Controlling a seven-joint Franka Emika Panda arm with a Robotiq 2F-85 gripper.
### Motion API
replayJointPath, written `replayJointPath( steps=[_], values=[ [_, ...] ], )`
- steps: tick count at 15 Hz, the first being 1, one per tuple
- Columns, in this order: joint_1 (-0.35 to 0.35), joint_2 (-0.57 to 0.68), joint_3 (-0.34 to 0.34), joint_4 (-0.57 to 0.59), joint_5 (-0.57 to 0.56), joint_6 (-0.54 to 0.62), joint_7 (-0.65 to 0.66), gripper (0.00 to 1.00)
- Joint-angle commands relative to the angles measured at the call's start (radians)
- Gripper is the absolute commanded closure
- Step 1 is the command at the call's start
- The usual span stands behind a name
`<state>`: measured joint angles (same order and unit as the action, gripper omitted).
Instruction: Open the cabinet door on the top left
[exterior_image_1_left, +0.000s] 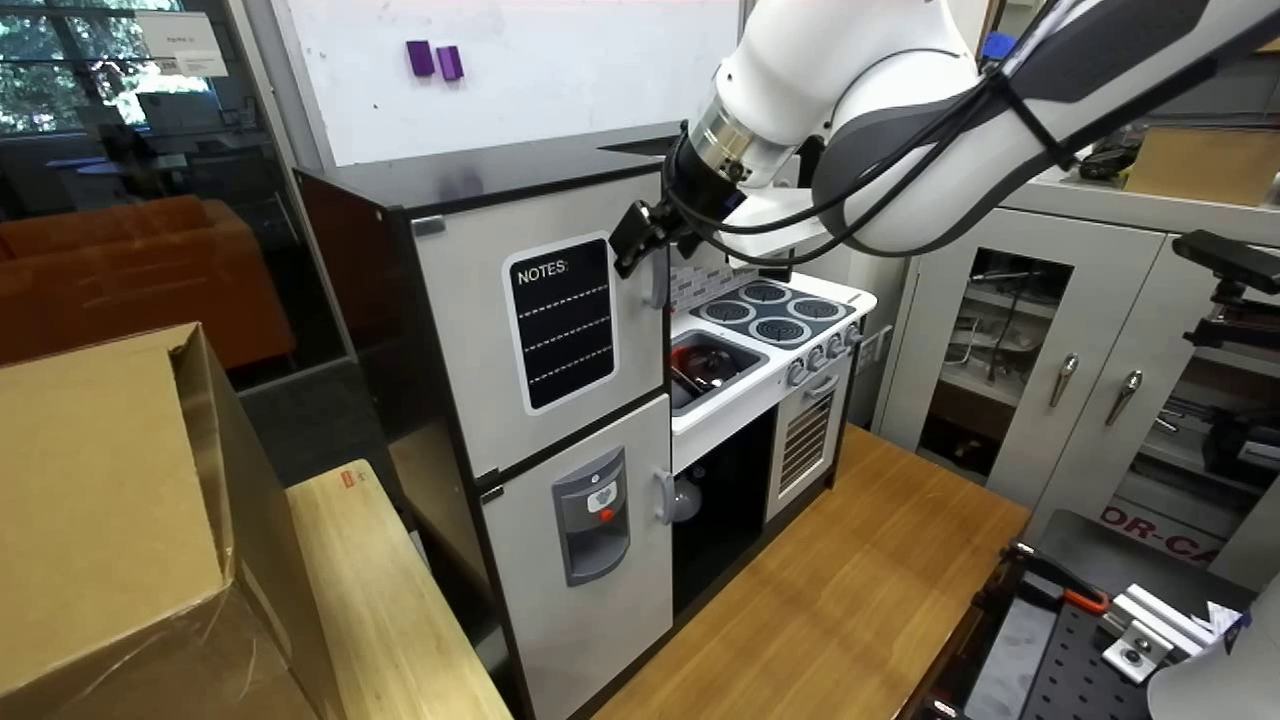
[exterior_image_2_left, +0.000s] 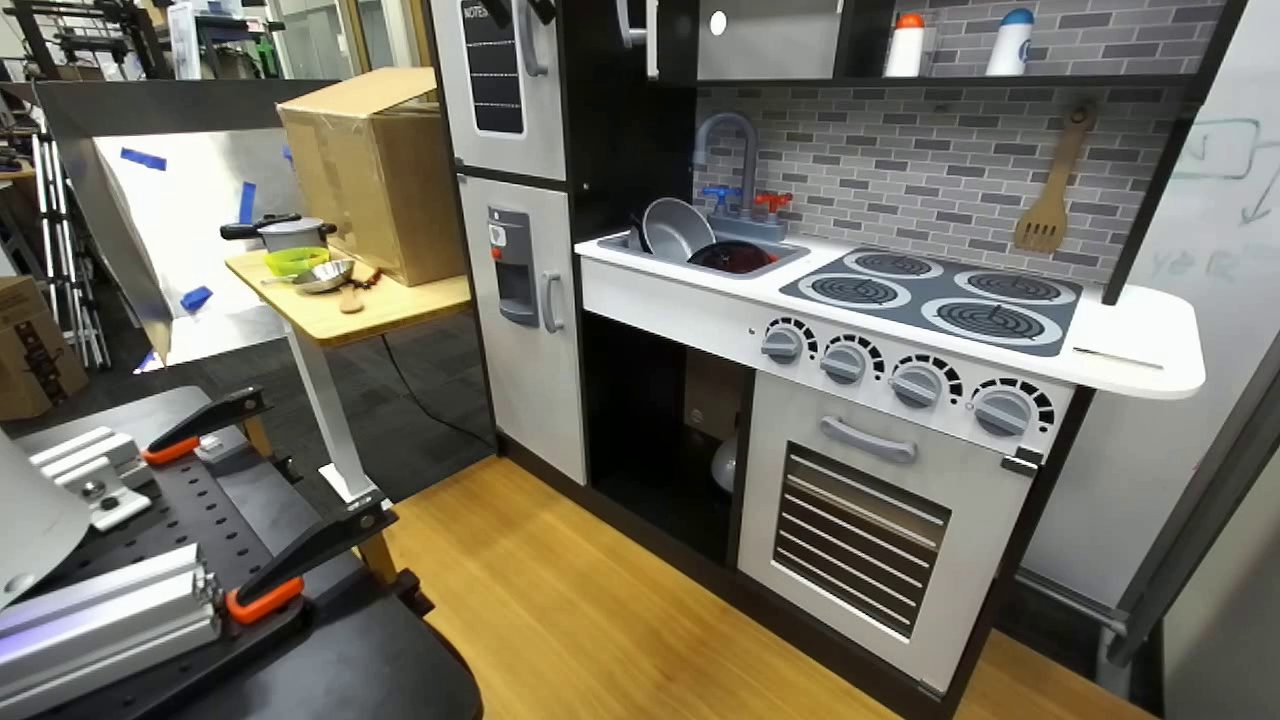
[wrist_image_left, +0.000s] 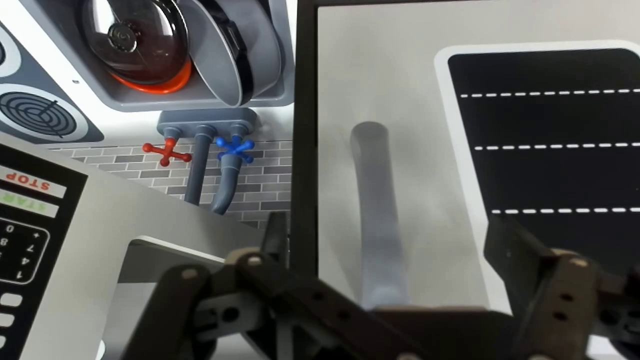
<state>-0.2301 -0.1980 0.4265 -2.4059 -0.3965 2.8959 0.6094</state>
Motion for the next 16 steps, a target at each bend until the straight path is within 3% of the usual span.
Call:
replayJointPath(
  steps=[1,3,5,8,11,16],
  values=[
    [-0.026,0.043,0.005,0.031,-0.047,0.021,0.003,0.0],
    [-0.03,0.052,0.003,0.037,-0.055,0.019,0.003,0.0],
    [-0.025,0.055,-0.001,0.036,-0.047,0.019,-0.003,0.26],
    [-0.014,0.049,0.002,0.031,-0.038,0.018,-0.007,0.43],
    [-0.002,0.043,0.002,0.028,-0.032,0.016,-0.012,0.48],
    [0.001,0.039,-0.001,0.026,-0.029,0.011,-0.017,0.42]
  ],
)
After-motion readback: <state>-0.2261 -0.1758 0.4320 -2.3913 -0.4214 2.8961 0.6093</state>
